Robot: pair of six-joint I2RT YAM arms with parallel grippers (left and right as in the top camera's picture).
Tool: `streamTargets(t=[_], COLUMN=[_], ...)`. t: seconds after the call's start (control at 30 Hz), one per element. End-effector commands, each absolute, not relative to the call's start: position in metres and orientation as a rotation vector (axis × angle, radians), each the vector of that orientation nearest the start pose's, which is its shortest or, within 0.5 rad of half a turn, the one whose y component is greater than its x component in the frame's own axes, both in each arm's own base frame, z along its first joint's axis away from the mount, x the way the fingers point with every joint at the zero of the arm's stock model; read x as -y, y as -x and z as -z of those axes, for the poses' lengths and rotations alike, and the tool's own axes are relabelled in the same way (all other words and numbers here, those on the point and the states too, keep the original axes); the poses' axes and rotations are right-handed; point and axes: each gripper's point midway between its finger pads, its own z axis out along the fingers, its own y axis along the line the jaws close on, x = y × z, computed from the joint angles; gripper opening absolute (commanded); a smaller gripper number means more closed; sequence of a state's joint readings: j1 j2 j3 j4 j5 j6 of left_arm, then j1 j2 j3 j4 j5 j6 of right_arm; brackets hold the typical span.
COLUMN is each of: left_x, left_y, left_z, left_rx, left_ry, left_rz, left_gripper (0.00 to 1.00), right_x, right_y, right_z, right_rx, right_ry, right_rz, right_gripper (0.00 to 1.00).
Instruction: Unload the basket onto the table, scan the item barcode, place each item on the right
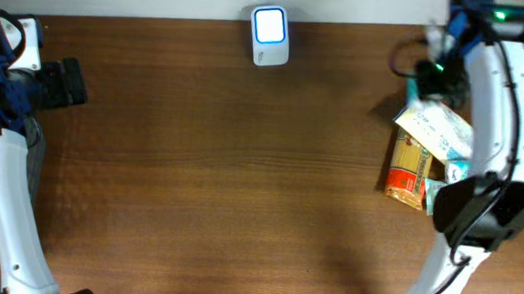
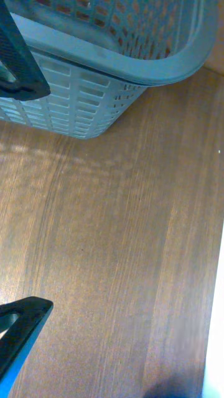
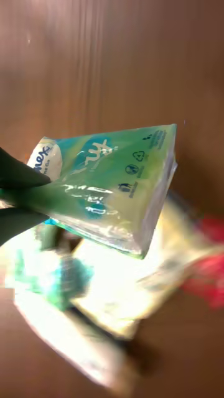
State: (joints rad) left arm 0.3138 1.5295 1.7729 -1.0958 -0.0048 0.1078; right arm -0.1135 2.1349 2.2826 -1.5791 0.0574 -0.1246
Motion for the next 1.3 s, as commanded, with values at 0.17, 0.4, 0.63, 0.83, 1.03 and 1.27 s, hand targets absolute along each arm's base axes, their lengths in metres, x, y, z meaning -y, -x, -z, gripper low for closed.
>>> streamTargets(t=[0.17, 0.4, 0.63, 0.83, 1.03, 1.27], left_x=[-0.124, -0.124, -0.124, -0.124, -0.124, -0.124], left_y=[-0.374, -0.374, -0.374, -0.374, -0.374, -0.374], left_z=[-0.313, -0.313, -0.313, -0.313, -0.313, -0.313], left_rx=[-2.408, -2.408, -2.408, -2.408, -2.408, -2.408], left_ry=[0.267, 0.267, 0.267, 0.267, 0.267, 0.267], left_rz=[-0.200, -0.200, -0.200, -0.200, -0.200, -0.200], left_gripper=[0.99, 0.99, 0.99, 0.99, 0.99, 0.99], right_x=[0.100, 0.006, -0.075, -0.102, -0.091, -0.040], right_y=[-0.383, -0.385, -0.285, -0.198, -0.154, -0.164], right_z=[-0.120, -0.213, -0.359, -0.422, -0.445, -0.444], right_rx=[-3.171, -2.957, -2.567, -2.279, -2.144, -2.154], right_ry=[-0.405, 0.081, 0.412, 0.606, 0.597, 0.411], right_rz=[-0.064, -0.548, -0.490, -0.476, -0.418, -0.088], right_gripper=[0.99, 0.99, 0.99, 0.99, 0.99, 0.98])
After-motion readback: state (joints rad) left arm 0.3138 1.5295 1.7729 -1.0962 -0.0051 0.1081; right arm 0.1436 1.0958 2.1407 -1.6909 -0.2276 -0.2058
